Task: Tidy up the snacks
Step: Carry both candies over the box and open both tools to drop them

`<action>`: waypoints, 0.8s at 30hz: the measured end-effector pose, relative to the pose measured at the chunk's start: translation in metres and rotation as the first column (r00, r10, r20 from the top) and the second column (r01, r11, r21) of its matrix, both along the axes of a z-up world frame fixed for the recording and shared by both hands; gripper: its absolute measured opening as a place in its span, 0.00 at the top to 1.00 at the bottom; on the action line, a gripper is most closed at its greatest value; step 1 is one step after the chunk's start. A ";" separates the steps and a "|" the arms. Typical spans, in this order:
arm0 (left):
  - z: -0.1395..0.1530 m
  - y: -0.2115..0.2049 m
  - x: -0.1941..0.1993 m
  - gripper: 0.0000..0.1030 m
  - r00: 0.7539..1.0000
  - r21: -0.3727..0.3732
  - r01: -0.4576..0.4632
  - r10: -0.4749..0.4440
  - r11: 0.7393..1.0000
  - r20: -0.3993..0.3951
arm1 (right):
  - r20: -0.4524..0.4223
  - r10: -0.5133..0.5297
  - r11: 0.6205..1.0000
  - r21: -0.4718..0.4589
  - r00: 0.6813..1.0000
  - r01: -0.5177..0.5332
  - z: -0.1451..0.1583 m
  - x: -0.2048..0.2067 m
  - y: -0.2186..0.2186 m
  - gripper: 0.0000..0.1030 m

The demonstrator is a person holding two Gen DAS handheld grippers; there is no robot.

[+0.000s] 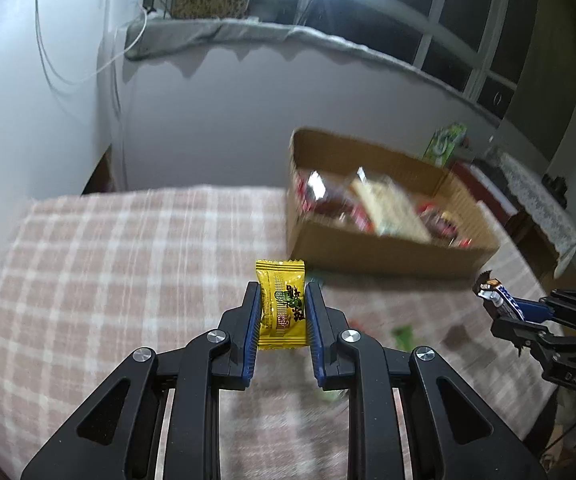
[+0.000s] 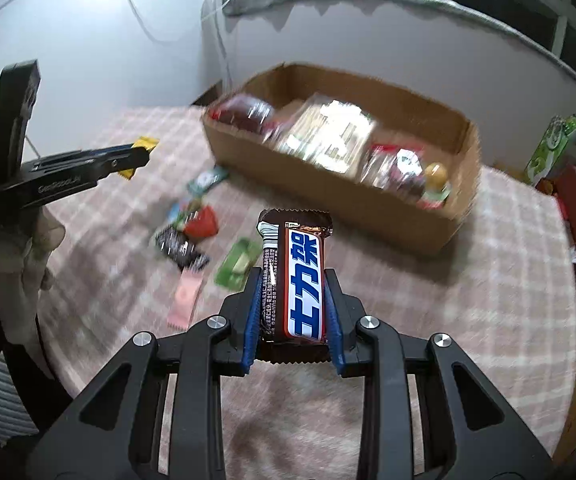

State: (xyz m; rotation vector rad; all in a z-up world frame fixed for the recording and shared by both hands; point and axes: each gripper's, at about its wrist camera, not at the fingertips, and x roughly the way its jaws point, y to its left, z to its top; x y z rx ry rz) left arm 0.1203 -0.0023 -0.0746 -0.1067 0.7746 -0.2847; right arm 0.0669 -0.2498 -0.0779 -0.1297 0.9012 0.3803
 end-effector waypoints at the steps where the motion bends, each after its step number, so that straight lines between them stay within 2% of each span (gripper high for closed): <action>1: 0.004 0.000 0.002 0.81 1.000 -0.003 0.001 -0.001 1.000 0.008 | 0.010 -0.005 1.000 0.005 1.000 0.005 0.005 0.002 -0.002 0.72; 12: 0.033 -0.024 0.043 0.81 0.998 0.007 0.035 -0.035 0.999 0.053 | 0.097 -0.107 0.993 0.062 0.989 0.101 0.050 0.058 -0.040 0.72; 18: 0.039 -0.040 0.071 0.81 0.997 0.009 0.054 -0.055 0.998 0.047 | 0.117 -0.127 0.992 0.017 0.985 0.126 0.054 0.096 -0.046 0.72; 24: 0.032 -0.054 0.098 0.81 0.997 0.023 0.067 -0.068 0.997 0.021 | 0.092 -0.149 0.989 0.003 0.985 0.149 0.041 0.137 -0.051 0.72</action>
